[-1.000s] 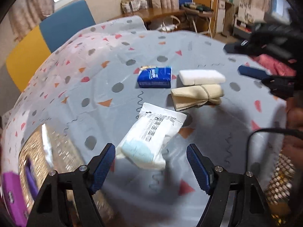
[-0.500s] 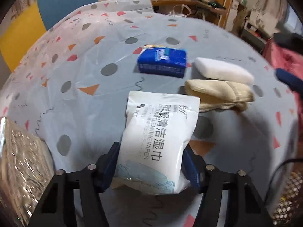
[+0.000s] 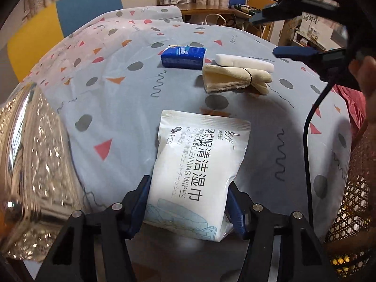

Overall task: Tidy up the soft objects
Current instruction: 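Grasp the white cleaning wipes pack with the left tool, then grasp the blue Tempo tissue pack with the right tool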

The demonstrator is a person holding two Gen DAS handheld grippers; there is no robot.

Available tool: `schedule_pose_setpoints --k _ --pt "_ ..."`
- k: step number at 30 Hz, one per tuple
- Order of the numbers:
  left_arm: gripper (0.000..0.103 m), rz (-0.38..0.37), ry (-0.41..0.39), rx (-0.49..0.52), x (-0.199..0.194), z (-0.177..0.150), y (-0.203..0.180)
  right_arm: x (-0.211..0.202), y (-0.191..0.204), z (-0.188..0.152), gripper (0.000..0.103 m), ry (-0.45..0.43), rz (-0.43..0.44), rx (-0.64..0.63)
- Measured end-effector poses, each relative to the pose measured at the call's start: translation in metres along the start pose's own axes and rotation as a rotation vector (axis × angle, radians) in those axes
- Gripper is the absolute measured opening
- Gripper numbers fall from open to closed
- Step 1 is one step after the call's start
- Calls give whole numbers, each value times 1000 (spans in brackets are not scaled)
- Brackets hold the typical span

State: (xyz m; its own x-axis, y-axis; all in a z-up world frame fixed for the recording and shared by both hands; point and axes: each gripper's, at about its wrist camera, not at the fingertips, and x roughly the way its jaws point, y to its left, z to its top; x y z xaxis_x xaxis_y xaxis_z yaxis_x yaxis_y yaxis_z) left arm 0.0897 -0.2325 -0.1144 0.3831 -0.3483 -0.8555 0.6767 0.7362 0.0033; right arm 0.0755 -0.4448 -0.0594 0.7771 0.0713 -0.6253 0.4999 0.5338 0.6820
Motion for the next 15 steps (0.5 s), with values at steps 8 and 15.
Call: schedule_pose_setpoints --k 8,15 --pt "61 -30 -39 -18 -2 -7 7 35 48 -1 46 184 -68 -341" --pt "62 -48 -77 -38 -3 -13 10 90 103 4 47 264 -243 -813"
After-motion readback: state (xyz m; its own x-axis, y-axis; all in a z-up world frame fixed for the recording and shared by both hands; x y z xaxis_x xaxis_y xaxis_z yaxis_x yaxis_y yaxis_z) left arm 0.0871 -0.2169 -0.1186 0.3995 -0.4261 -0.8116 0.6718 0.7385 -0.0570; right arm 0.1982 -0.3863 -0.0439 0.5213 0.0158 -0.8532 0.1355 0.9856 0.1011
